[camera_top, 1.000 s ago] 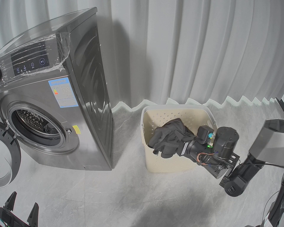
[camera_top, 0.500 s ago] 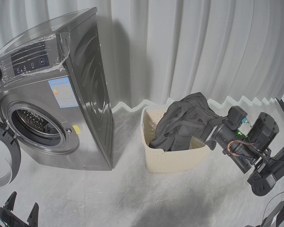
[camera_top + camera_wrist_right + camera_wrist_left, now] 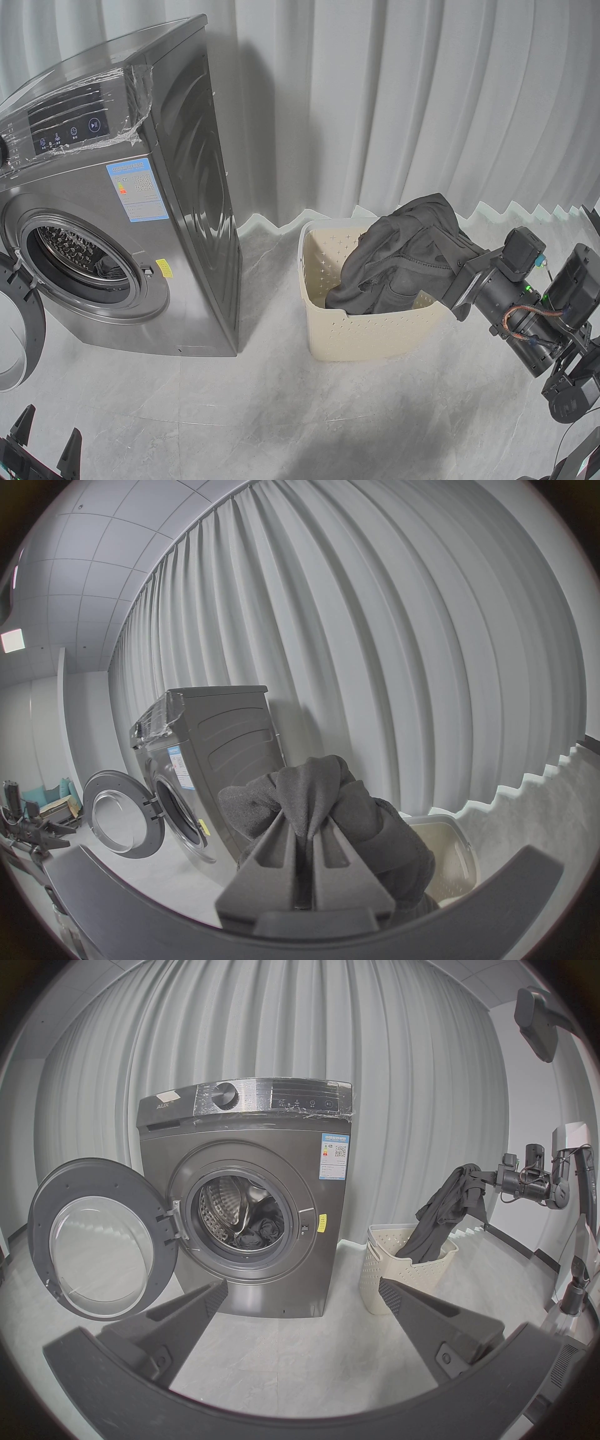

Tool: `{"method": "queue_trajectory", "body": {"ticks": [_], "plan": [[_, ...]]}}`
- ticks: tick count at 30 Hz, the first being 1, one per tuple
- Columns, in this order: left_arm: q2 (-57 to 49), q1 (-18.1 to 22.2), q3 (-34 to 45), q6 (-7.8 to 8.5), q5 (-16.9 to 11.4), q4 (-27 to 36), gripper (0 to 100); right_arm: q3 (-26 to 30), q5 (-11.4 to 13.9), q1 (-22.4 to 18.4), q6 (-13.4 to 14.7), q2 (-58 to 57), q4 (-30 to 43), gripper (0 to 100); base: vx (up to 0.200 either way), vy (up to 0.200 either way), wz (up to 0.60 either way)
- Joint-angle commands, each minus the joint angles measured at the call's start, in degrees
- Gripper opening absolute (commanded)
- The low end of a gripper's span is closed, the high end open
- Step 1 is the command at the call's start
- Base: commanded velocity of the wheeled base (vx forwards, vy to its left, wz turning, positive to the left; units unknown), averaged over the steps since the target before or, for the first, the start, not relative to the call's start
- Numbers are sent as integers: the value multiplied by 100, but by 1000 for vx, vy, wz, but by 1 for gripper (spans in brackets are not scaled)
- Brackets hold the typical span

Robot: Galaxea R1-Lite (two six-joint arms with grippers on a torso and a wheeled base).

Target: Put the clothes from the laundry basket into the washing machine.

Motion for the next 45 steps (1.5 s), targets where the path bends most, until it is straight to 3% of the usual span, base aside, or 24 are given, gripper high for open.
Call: {"method": "queue_trajectory", "body": {"ticks": [1,9,18,45], "plan": [[-93,1,84,-5,-2,0,100,91,3,5,5,-185,3,0,-200,0,0],[-93,1,84,-5,-2,0,100,188,65,-3,23,-168,3,0,-200,0,0],[-93,1,84,-5,-2,0,100,381,100,111,5,-150,-59,0,0,0,0],[-93,1,84,-14,-2,0,100,267,126,146,67,-9,-120,0,0,200,0]]}}
